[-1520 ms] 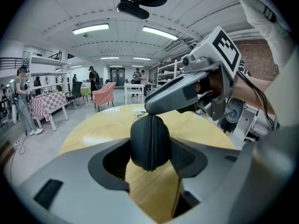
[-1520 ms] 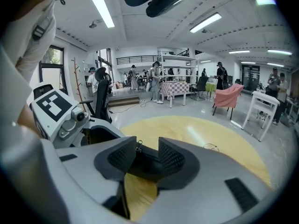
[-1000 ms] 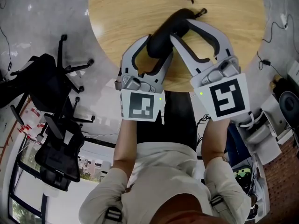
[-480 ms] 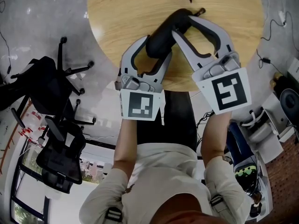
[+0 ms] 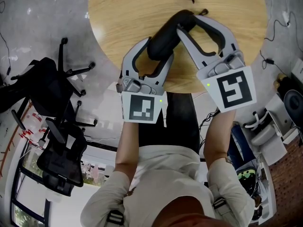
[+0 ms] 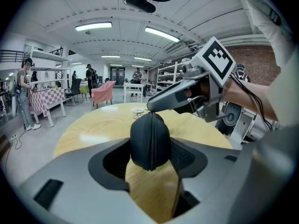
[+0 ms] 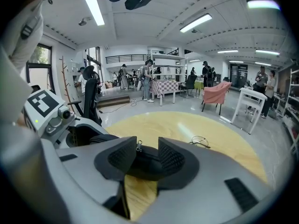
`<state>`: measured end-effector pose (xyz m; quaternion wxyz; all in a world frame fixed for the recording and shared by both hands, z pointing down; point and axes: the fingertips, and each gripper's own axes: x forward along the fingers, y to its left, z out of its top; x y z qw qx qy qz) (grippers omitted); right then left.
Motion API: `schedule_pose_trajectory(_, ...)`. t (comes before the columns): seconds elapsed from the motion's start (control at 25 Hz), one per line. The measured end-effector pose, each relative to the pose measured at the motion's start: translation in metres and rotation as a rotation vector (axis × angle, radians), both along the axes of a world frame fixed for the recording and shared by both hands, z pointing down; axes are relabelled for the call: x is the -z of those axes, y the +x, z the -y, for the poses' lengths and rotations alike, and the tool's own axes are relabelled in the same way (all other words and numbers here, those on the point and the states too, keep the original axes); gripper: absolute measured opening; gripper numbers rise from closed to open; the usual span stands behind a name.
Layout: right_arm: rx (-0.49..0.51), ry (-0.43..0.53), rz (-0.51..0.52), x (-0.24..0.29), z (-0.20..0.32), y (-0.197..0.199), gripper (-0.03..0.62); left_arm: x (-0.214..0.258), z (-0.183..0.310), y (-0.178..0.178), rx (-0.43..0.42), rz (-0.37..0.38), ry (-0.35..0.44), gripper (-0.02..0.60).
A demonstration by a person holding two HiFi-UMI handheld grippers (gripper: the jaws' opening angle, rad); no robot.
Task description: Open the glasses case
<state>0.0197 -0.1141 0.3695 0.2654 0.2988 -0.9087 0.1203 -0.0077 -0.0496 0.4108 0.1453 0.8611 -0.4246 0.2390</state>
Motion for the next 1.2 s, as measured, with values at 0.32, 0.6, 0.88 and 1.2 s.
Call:
schedule_pose_trajectory(0.32, -0.021, -0.01, 0.006, -0.006, 0.005, 0.006, 0.161, -0.003, -0.002, 0.0, 0.001, 0.0, -0.006, 0.267)
schedule_pose_trajectory(0.6, -0.036, -0.015, 0.013, -0.006, 0.006, 0.007, 0.156, -0.002, -0.006, -0.004, 0.006, -0.008, -0.011, 0.267)
schedule_pose_trajectory(0.88, -0.047, -0.02, 0.022, -0.012, 0.011, 0.013, 0.155, -0.005, -0.007, -0.004, 0.007, -0.008, -0.019, 0.267)
schedule_pose_trajectory(1.2, -0.052, -0.022, 0.02, -0.019, 0.016, 0.017, 0.152, -0.006, -0.007, -0.005, 0.011, -0.015, -0.023, 0.267)
